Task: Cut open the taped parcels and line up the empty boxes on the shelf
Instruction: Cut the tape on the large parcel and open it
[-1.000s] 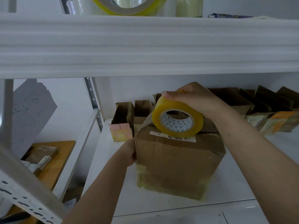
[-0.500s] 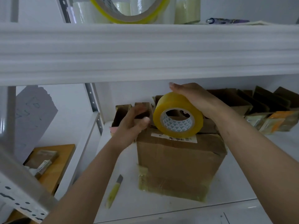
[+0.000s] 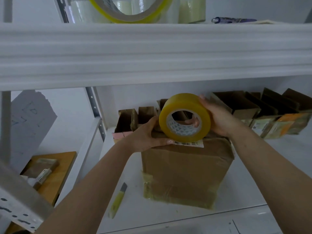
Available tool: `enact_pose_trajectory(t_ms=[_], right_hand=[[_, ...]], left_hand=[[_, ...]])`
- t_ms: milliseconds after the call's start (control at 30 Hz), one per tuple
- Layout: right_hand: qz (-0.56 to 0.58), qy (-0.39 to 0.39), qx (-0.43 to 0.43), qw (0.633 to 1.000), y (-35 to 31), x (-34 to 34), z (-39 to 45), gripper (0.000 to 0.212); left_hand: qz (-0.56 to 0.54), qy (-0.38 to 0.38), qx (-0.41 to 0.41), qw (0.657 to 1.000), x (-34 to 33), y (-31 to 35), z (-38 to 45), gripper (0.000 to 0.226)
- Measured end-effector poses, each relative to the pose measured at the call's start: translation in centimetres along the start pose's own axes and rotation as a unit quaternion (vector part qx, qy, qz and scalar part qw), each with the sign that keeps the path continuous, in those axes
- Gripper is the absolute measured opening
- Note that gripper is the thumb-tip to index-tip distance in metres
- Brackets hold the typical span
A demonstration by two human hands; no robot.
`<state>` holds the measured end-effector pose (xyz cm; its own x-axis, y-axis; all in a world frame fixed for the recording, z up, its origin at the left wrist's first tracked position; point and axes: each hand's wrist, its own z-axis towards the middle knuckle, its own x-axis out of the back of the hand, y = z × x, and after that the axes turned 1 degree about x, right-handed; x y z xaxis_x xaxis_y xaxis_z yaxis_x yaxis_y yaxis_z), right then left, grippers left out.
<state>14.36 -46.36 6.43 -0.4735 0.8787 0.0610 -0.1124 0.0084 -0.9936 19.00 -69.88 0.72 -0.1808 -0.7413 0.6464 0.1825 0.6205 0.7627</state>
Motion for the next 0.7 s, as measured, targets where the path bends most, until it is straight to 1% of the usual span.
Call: enact_pose_trajectory(t_ms=[67,100,200,267,333,367,433,467,533,600,633,700], right_hand=[[-0.133,0.027,0.002,0.991,-1.8,0.1,-0.1,0.085],[-0.171,0.029,0.004,0.985,-2.7,0.2,-0.3,0.083],[-0.248,0.021,-0.011,0.969,-4.8,1.0,-1.0,0.097],[-0.283,0.017,-0.048,0.958,-5.8,2.3,-1.7,0.099],[-0.325,0.016,-0.083,0.942,-6.5,3.2,-2.2,0.095],[-0.338,0.024,-0.091,0.936,-6.6,3.5,-2.4,0.096],[-0.339,0.044,-0.094,0.935,-6.5,3.7,-2.5,0.107],[-0.337,0.053,-0.094,0.935,-6.5,3.7,-2.6,0.108],[-0.336,0.064,-0.092,0.935,-6.5,3.2,-2.6,0.097],[-0.331,0.064,-0.088,0.937,-6.6,3.0,-2.7,0.084],[-0.326,0.064,-0.088,0.939,-6.7,3.1,-2.8,0.082],[-0.319,0.065,-0.091,0.941,-6.8,3.1,-2.8,0.087]], left_hand=[[0.003,-0.004,0.003,1.0,-0.1,0.1,-0.1,0.093],[0.009,-0.006,0.006,1.0,-0.1,0.2,-0.2,0.095],[0.036,-0.007,0.025,0.999,0.1,0.5,-0.3,0.1],[0.047,-0.014,0.037,0.998,0.1,0.7,-0.3,0.099],[0.052,-0.016,0.041,0.998,-0.1,0.9,-0.4,0.094],[0.057,-0.02,0.042,0.997,-0.1,1.1,-0.4,0.093],[0.07,-0.03,0.041,0.996,0.1,1.6,-0.7,0.097],[0.082,-0.036,0.039,0.995,0.2,1.9,-0.8,0.1],[0.147,-0.038,0.039,0.988,0.4,2.7,-1.0,0.1],[0.244,-0.021,0.031,0.969,-0.1,4.3,-1.0,0.1],[0.282,-0.013,0.017,0.959,-0.6,5.1,-0.8,0.105],[0.312,-0.019,-0.013,0.95,-2.0,6.5,-0.3,0.115]])
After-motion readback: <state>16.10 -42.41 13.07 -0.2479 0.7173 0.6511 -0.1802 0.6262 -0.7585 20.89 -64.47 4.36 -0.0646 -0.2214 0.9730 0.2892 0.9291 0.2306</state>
